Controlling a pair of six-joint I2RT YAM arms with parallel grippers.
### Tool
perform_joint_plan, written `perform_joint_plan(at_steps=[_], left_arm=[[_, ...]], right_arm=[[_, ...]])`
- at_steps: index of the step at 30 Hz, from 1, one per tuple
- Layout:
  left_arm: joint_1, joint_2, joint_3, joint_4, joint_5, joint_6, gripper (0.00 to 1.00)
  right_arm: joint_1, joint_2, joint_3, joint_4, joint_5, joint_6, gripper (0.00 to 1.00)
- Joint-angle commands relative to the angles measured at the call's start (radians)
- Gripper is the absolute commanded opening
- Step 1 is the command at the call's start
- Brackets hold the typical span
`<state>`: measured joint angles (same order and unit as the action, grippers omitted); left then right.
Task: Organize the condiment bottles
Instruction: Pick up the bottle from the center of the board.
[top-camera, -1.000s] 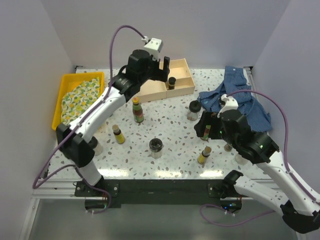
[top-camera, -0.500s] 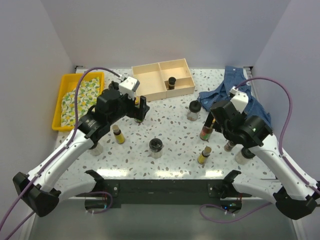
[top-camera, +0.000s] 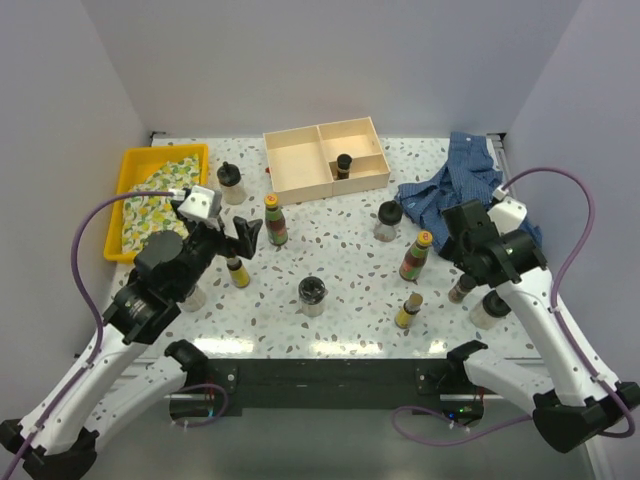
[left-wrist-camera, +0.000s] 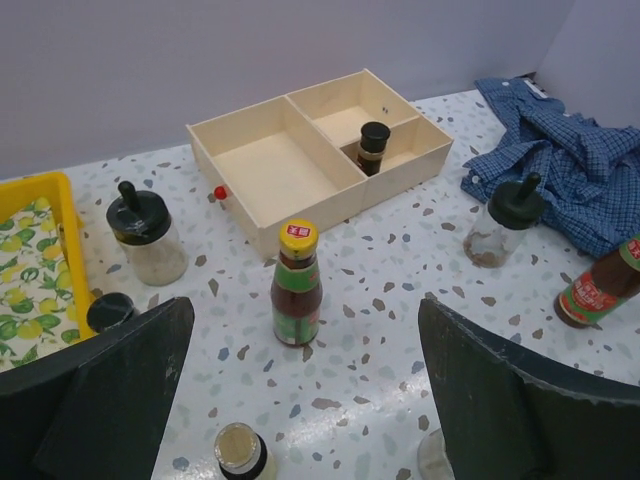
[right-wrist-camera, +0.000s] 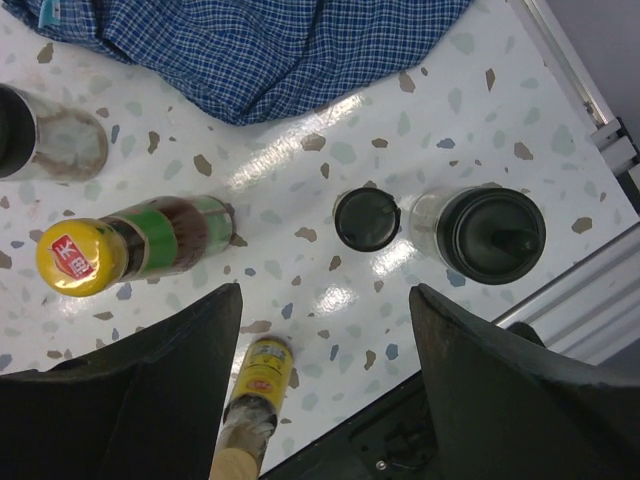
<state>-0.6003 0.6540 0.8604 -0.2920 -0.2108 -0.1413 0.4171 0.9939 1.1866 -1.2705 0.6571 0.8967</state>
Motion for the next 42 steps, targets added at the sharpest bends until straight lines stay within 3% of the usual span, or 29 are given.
perform_joint_plan(at_steps=[1,21,27,34,42], left_arm=[[0.002,-0.043,-0.07,0.076,-0.113,-0.001,1.0],[0.002,-0.194,-0.156,0.097,-0.214,0.0,1.0],[0.002,-0.175,-0.15,0.097,-0.226,0.0,1.0],[0.0,-0.174,-0.156,0.103,-0.216,0.0,1.0],[0.0,-0.185,-0.162,0.102,-0.237,0.003,1.0]], right_arm=[[-0.032,-0.008,-0.047,0.091,-0.025,-0.016,0.71],[-0.219,0.022,-0.306,0.315,-0.065,-0.035,0.59],[-0.235,0.04,-0.32,0.301,-0.02,-0.022,0.59],[-0.242,0.038,-0.372,0.394,-0.1,-0.047,0.59],[-0.244,0.065,-0.403,0.405,-0.082,-0.035,0.59]])
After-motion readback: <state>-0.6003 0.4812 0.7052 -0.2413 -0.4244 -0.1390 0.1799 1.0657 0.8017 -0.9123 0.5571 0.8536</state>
